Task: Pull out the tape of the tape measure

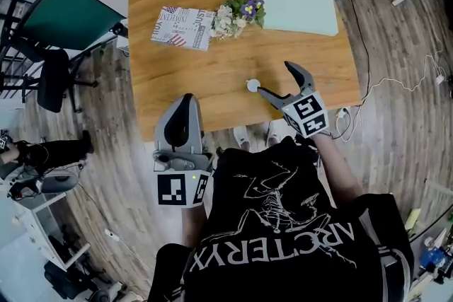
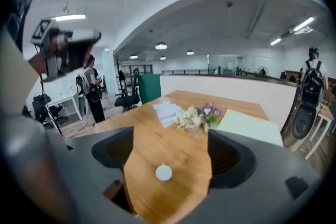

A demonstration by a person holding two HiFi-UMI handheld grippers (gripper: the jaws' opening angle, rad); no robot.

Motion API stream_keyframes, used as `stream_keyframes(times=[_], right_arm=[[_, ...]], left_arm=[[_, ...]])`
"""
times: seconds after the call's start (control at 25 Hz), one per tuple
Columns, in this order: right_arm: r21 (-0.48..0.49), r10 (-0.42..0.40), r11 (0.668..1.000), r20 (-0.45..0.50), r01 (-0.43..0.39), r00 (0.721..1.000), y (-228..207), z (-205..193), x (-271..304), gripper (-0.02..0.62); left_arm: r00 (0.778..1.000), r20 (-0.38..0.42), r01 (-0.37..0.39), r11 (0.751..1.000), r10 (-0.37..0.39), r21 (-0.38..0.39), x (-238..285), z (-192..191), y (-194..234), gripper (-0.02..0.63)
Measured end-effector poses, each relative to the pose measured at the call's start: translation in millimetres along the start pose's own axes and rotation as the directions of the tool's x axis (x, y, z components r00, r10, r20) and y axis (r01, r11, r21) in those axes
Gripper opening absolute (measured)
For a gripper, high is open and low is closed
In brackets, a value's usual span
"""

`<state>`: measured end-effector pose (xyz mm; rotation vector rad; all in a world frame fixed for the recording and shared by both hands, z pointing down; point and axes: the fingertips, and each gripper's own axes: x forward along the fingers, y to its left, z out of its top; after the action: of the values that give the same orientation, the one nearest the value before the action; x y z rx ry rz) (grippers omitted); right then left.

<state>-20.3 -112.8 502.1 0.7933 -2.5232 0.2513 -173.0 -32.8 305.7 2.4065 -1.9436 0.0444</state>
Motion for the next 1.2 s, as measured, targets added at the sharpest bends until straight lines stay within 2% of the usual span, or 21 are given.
stream_keyframes(times=[0.12, 0.28, 0.48, 0.76, 0.96, 1.0, 1.04, 1.08, 1.2], right_arm=[[-0.007, 0.043, 0.999, -0.143, -0.045, 0.989, 5, -71, 47, 0.469], [0.045, 0.078, 0.997, -0.222, -0.070, 0.972, 12, -125, 88, 0.549], [0.066, 0.116, 0.993, -0.261, -0.102, 0.958, 21, -149, 127, 0.560], [0.094, 0.137, 0.989, -0.334, -0.112, 0.932, 27, -169, 144, 0.558], [0.016, 0.082, 0.996, -0.391, -0.082, 0.917, 25, -181, 146, 0.555], [-0.006, 0.062, 0.998, -0.399, -0.070, 0.915, 24, -181, 144, 0.517], [-0.025, 0.045, 0.998, -0.410, -0.060, 0.911, 22, -180, 142, 0.318], [-0.039, 0.036, 0.998, -0.423, -0.058, 0.905, 20, -179, 140, 0.212], [-0.064, 0.047, 0.994, -0.452, -0.086, 0.891, 18, -179, 135, 0.210]], left_arm=[[0.999, -0.016, -0.041, 0.999, 0.042, 0.009, -5, 0, -3, 0.011], [0.994, -0.041, -0.097, 0.995, 0.097, 0.013, -14, -5, -1, 0.011], [0.987, -0.057, -0.152, 0.988, 0.153, 0.018, -27, -8, 1, 0.011], [0.978, -0.066, -0.196, 0.980, 0.198, 0.024, -38, -7, 5, 0.011], [0.977, -0.068, -0.201, 0.979, 0.203, 0.025, -41, -8, 6, 0.011], [0.977, -0.069, -0.201, 0.979, 0.202, 0.025, -42, -7, 6, 0.011], [0.977, -0.068, -0.200, 0.980, 0.201, 0.025, -42, -7, 6, 0.011], [0.978, -0.067, -0.198, 0.980, 0.199, 0.026, -42, -6, 6, 0.011], [0.980, -0.065, -0.189, 0.982, 0.190, 0.024, -40, -7, 5, 0.011]])
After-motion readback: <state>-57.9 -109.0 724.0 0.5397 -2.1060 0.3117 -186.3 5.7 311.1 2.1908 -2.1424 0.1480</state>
